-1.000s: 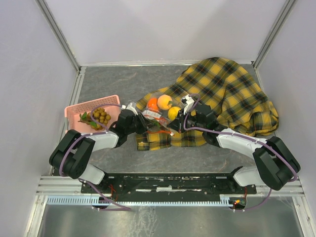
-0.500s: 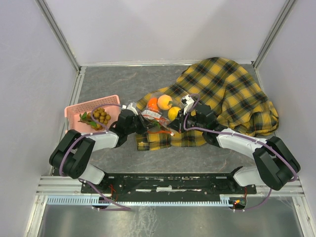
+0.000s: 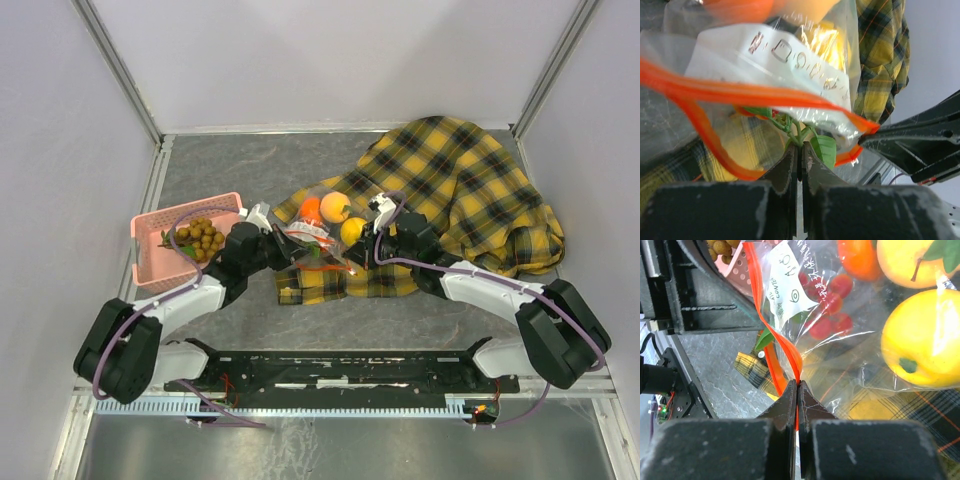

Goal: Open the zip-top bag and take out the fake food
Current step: Pick up the fake fruit from the zipper food storage bag.

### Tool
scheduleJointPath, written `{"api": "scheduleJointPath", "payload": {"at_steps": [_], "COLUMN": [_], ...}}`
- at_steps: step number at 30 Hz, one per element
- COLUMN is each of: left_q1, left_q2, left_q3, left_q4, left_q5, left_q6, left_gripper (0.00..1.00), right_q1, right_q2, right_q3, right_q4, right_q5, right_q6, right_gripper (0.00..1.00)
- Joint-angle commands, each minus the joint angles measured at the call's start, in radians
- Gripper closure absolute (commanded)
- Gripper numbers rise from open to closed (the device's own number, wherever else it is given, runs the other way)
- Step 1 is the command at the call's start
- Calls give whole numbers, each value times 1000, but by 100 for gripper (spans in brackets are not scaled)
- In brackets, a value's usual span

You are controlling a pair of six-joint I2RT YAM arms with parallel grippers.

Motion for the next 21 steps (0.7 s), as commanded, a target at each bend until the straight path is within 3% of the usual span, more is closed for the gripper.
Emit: {"api": "scheduleJointPath", "payload": {"at_steps": [1, 21], "left_q1": [-3, -3], "left_q2": [-84, -329], "left_q3": [-18, -18], "left_q4": [-58, -245], "left_q5": [31, 73], "left_q6": [56, 49], "left_gripper": [97, 97], "right_q1": [4, 4], "right_q2": [-46, -25], "right_q3": [10, 16], "right_q4": [-3, 2], "right_q5": [68, 73], "right_q6": [-15, 1], "right_gripper": [98, 98]}}
